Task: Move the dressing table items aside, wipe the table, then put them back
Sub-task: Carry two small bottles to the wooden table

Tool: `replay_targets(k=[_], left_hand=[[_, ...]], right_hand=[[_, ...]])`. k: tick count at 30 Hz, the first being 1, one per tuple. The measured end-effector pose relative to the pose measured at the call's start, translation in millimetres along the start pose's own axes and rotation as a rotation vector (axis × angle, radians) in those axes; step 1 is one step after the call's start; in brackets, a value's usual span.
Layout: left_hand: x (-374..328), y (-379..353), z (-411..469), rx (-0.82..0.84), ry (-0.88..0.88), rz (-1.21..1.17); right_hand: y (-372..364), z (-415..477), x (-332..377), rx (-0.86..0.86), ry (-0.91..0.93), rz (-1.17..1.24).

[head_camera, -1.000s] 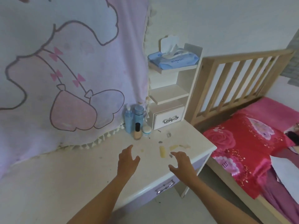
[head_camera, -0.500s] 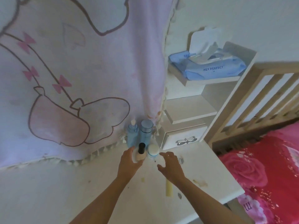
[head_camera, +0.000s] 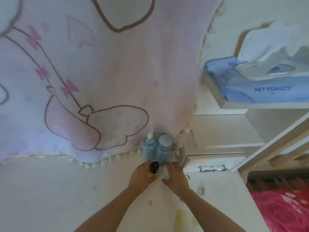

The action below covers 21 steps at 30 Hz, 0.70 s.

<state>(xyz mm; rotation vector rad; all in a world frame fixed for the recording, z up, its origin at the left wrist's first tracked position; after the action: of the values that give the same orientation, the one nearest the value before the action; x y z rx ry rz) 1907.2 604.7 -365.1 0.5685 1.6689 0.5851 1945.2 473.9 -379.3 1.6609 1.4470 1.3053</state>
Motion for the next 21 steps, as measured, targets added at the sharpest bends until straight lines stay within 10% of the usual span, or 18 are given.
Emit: replay_targets(k=[21], left_hand=[[18.2, 76.7, -187.5, -0.880, 0.470, -0.289]], right_hand=[[-5.1, -79.0, 119.1, 0.191, 0.812, -0.021]])
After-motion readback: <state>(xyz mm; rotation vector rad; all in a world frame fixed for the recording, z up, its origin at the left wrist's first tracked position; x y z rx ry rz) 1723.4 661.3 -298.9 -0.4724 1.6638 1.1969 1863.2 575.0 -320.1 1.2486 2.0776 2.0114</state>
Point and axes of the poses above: each hand's wrist, its own z-axis towards the middle knuckle, its own y-axis out of the back of the hand, x = y × z, the point moved 6 cm from there along z, towards the middle knuckle, and after that the axes turned 10 degrees about -y, right-handed, at the moved point
